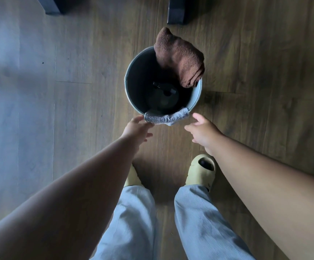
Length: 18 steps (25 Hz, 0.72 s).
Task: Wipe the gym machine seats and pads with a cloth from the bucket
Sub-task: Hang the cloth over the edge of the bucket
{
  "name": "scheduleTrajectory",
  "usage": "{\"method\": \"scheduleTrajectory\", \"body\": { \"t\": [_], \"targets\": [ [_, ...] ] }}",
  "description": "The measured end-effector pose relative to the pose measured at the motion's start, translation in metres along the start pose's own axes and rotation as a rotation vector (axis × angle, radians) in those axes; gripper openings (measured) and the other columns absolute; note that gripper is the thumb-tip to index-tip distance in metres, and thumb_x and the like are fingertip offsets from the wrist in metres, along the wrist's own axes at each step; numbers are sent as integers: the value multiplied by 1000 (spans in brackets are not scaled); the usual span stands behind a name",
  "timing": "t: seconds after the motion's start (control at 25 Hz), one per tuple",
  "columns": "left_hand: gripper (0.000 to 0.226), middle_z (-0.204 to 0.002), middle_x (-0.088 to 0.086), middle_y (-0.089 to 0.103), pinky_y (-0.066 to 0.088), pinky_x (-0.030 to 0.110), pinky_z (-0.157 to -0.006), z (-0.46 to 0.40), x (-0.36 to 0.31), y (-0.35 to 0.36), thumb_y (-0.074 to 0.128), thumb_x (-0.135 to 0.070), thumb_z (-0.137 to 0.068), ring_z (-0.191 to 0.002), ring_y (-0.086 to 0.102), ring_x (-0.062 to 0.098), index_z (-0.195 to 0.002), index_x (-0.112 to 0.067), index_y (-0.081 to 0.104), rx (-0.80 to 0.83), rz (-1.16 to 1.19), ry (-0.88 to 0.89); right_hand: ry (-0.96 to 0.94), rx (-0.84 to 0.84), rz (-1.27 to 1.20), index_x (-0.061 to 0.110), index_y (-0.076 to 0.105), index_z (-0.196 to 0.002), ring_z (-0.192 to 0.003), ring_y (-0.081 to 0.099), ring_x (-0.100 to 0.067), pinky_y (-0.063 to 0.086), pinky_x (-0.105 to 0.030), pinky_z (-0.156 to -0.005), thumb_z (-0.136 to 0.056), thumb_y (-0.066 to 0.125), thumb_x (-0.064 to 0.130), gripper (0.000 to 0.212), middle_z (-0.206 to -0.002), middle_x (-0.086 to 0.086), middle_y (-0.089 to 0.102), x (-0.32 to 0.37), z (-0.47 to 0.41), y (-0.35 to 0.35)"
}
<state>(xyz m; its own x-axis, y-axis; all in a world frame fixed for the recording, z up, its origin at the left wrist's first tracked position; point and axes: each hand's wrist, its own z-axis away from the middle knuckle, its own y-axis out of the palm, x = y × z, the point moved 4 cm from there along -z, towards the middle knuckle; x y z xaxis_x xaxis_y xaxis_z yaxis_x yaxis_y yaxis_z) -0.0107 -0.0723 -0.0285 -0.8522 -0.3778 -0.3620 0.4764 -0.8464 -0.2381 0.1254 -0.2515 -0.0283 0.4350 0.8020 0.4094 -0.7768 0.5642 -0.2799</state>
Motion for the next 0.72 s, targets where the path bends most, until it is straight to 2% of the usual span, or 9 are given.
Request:
{"method": "scheduleTrajectory", "body": {
  "t": [0.08,0.2,0.28,0.36,0.44,0.56,0.64,0.72],
  "targets": [
    [23,-106,3,71,50,30,-67,-6,-3,2,64,-22,-94,-79,67,12,-116,-16,65,-27,-89,17,66,24,14,33,46,-145,-118,55,-19,49,-40,-101,-92,65,31,56,-121,9,52,5,-11,7],
    [11,-80,1,65,48,29,-66,0,-8,-5,67,-28,-92,-73,59,18,-94,-18,70,-139,-61,18,63,-42,43,21,63,-119,-104,58,-21,43,-29,-83,-93,66,29,27,-107,4,59,11,-10,5],
    [9,-78,0,63,44,27,-62,6,-14,-9,66,-28,-91,-70,55,16,-90,-21,70,-155,44,46,23,-98,-30,22,64,-105,-92,56,-16,40,-26,-73,-93,65,27,13,-98,5,61,14,-8,-1],
    [9,-81,0,66,43,26,-60,10,-21,-12,64,-28,-93,-69,57,14,-87,-25,70,-156,97,85,-12,-110,-97,22,62,-98,-79,52,-10,38,-24,-66,-94,63,27,7,-88,8,59,19,-7,-2],
    [10,-82,-2,70,43,24,-57,8,-23,-16,64,-26,-93,-67,58,13,-87,-24,71,-204,101,76,-12,-80,-140,21,62,-94,-79,51,-10,39,-25,-69,-93,63,28,7,-86,7,60,22,-11,2],
    [15,-73,-1,69,43,24,-58,3,-19,-20,65,-24,-88,-62,56,17,-78,-17,73,-297,48,63,11,-34,-197,24,61,-102,-91,56,-14,44,-32,-84,-89,67,27,15,-96,7,63,18,-18,12],
    [18,-72,3,70,48,28,-60,3,-20,-18,63,-26,-86,-64,59,22,-72,-17,71,-321,-74,99,-19,-48,-205,25,59,-102,-96,62,-18,48,-34,-87,-88,68,23,17,-99,4,67,14,-19,16],
    [21,-75,4,71,53,32,-64,5,-24,-18,60,-31,-86,-69,63,24,-76,-17,73,-328,-286,138,-57,-80,-194,27,56,-98,-99,67,-21,52,-37,-87,-88,69,20,17,-102,1,70,10,-18,16]
  ]
}}
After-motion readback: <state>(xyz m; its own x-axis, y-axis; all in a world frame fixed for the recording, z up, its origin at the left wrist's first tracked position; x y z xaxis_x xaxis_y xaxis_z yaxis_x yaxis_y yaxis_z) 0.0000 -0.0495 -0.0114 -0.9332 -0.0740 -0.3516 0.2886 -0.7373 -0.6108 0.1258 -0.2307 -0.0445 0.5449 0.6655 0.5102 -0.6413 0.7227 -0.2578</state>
